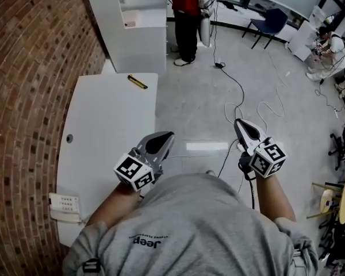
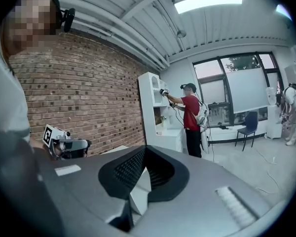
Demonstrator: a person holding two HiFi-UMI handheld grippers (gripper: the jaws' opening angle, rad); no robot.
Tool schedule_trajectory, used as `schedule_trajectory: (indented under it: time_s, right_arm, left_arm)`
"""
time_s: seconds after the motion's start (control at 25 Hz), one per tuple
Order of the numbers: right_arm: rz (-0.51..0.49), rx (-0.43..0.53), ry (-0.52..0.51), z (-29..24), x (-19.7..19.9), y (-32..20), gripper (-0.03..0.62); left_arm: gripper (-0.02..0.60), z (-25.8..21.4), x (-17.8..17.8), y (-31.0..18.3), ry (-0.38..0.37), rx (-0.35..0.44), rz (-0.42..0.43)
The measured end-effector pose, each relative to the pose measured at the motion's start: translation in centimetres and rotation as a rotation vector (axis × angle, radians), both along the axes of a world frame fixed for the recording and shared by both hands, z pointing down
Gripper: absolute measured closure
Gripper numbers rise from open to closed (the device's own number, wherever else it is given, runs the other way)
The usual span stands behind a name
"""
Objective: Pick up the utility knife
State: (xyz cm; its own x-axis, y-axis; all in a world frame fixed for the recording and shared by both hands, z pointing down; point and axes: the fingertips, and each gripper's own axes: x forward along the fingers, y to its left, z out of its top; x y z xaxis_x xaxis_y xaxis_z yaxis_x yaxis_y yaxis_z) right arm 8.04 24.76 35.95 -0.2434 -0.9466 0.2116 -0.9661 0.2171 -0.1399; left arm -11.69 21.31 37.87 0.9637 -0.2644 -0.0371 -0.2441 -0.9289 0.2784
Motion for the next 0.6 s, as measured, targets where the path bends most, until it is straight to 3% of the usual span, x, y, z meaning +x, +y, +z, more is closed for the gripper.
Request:
schedule_trajectory:
  time_s: [0.32, 0.6]
  right_arm:
    - [-0.081, 0.014, -0.027, 1.8, 4.3, -8.3, 0.585]
    - [-0.138, 0.030, -0.072, 4.0, 15.0, -18.5, 0.585]
  left_arm:
    - [0.583, 1.2, 2.9, -7.4, -0.042, 0.016, -0.098]
    - [0.583, 2.3, 11.0, -17.4, -0.096, 0.022, -0.237]
